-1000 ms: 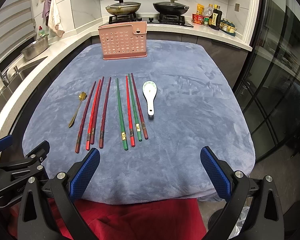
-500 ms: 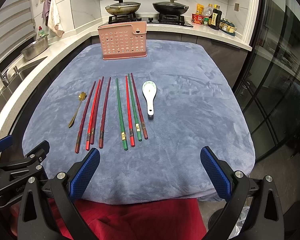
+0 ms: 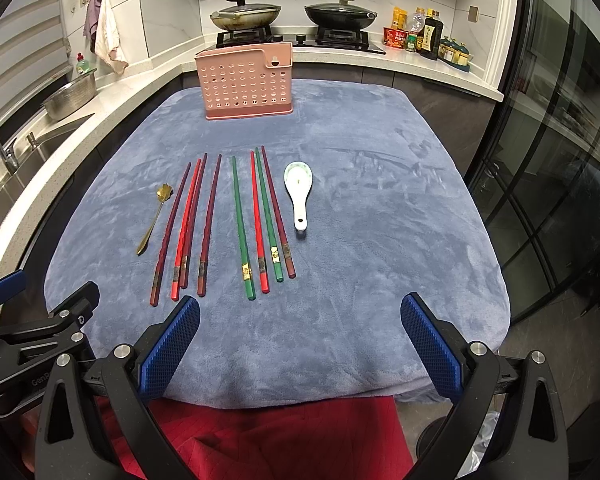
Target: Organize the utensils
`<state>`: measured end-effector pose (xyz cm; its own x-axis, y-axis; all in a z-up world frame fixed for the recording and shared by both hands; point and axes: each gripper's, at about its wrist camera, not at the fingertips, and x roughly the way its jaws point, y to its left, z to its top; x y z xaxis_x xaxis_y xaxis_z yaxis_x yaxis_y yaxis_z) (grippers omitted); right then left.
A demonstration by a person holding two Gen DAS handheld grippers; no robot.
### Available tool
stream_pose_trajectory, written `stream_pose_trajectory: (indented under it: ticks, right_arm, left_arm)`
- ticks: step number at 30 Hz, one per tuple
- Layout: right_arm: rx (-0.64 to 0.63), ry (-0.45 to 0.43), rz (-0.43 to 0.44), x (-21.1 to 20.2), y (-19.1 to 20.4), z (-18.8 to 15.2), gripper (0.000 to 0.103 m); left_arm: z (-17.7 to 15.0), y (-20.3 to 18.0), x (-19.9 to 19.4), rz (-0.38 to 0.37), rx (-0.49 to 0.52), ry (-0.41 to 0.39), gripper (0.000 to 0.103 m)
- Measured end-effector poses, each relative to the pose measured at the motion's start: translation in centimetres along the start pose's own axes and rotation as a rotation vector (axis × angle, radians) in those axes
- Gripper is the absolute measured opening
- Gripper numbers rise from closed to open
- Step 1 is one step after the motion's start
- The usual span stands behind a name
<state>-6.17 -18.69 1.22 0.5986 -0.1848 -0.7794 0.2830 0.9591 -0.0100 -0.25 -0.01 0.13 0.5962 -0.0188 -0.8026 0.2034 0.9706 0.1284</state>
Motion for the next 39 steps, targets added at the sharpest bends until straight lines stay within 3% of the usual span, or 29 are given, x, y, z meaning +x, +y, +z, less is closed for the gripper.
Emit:
stream_pose_trajectory:
  ticks: [39]
  right_arm:
    - [0.002, -0.002, 0.003, -0.16, -0.21, 0.12, 0.096]
  left_arm:
    - [-0.05, -0.12, 0.0, -0.001, -0.001, 0.0, 0.096]
